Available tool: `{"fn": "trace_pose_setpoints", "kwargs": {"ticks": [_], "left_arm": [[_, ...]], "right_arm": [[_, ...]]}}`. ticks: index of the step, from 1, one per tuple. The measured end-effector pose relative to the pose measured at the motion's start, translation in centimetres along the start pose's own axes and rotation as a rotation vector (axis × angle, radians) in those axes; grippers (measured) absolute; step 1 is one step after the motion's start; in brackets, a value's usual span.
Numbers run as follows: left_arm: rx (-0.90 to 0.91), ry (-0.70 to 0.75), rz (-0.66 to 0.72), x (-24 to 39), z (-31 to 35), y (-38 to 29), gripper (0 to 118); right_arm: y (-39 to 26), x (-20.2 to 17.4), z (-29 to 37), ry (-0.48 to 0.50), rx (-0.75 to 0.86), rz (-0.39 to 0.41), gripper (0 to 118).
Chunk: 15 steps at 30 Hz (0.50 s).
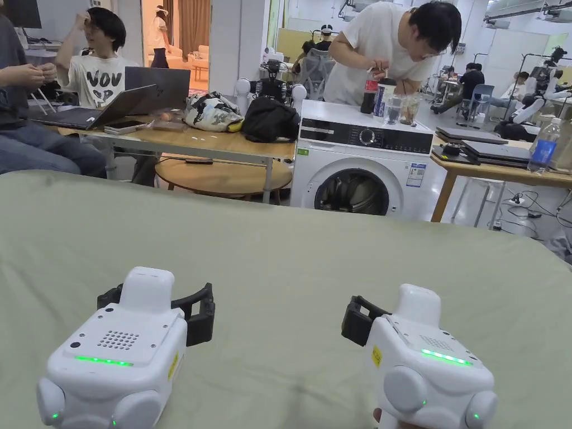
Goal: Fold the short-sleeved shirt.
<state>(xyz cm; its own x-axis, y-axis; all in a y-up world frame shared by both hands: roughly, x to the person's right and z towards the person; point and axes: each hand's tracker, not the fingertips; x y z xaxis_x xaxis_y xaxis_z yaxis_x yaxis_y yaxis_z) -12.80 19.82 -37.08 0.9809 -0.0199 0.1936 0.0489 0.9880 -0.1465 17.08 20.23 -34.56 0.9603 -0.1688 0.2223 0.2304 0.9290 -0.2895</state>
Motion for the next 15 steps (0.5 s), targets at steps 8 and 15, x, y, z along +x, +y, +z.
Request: {"fn": "trace_pose_setpoints", "kwargs": {"ticks": [8,15], "left_arm": [[0.01,0.021,-0.006,0.08,0.0,0.07,83],[0.043,0.043,-0.021,-0.04,0.06,0.34,83]], "right_arm": [[-0.3,-0.22,0.35,-0.065,0.106,0.078,85],[-0.9,-0.28,0.11,-0.097,0.188,0.178,85]]}}
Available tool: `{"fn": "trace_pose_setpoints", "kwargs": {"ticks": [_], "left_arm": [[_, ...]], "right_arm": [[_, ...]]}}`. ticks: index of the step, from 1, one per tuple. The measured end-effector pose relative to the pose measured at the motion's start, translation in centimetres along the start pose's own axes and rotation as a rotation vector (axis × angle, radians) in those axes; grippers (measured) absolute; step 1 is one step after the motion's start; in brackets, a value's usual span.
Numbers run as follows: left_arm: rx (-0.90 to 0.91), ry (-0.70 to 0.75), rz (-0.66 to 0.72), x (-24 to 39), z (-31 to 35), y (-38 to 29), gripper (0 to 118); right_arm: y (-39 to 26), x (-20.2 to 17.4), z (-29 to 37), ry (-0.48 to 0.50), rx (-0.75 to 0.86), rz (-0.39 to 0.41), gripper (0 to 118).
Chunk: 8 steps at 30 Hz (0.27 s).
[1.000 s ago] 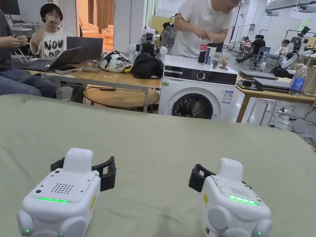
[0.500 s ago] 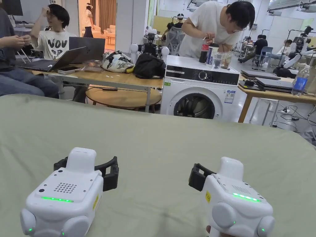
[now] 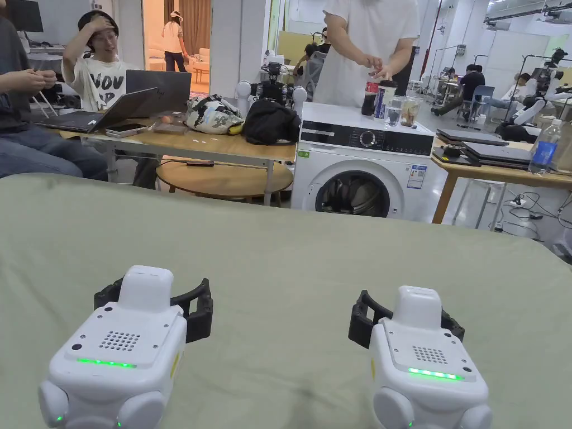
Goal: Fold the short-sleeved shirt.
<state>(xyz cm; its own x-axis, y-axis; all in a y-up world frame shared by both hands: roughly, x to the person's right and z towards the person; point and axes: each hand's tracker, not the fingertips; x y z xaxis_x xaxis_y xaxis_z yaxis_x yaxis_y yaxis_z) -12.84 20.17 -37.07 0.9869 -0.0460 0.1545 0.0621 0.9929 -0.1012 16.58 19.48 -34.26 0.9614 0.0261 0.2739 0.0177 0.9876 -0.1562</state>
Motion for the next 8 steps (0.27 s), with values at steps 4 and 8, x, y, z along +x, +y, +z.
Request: {"fn": "trace_pose_setpoints", "kwargs": {"ticks": [4,8], "left_arm": [[0.006,0.007,-0.002,-0.48,-0.23,-0.11,83],[0.008,0.021,-0.001,-1.02,-0.18,-0.22,83]], "right_arm": [[-0.33,0.57,-0.48,0.026,-0.011,0.0,85],[-0.68,0.95,-0.49,0.034,-0.006,-0.011,85]]}}
